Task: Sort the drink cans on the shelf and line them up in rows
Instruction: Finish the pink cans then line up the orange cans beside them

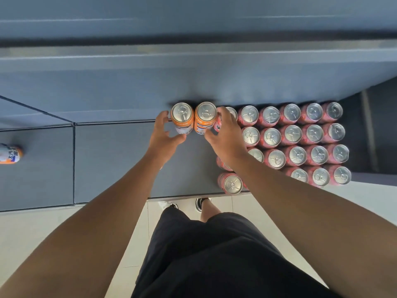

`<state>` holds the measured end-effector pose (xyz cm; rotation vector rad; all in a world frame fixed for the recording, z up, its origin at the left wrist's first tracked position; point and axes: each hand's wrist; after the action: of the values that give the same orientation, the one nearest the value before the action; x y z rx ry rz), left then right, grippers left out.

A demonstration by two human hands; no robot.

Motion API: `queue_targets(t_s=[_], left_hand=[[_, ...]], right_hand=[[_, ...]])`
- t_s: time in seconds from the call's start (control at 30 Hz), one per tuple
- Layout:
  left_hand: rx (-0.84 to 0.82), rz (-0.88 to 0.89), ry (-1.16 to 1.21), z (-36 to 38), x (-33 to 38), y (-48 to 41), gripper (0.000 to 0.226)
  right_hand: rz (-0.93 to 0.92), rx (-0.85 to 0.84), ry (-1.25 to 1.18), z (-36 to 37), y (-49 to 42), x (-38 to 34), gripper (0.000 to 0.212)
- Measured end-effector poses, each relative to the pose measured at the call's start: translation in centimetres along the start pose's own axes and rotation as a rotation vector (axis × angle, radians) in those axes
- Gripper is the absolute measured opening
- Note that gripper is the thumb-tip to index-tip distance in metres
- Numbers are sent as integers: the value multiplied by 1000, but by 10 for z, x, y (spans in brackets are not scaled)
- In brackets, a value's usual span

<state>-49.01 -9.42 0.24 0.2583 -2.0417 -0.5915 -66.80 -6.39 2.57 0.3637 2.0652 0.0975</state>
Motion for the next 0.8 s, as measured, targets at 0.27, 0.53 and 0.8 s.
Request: queue_targets(t_s=[0.27,0.53,0.8], left_hand=[[106,132,-420,-15,16,55,54],[276,166,-961,-20,36,90,52],[322,21,-1178,-37,28,124,53]], right_hand=[[-73,-169,550,-12,24,-24,51],[-183,-234,704,-18,37,-53,48],[-283,-317,768,-2,55,-83,51]])
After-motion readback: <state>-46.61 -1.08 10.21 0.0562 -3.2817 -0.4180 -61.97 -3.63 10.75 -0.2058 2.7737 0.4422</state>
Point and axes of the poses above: each hand's wrist, its own y-axis away from the middle knuckle, its own z-axis out of the palm, x = y × z, and after that the axes turned 11 degrees about -y, right-handed
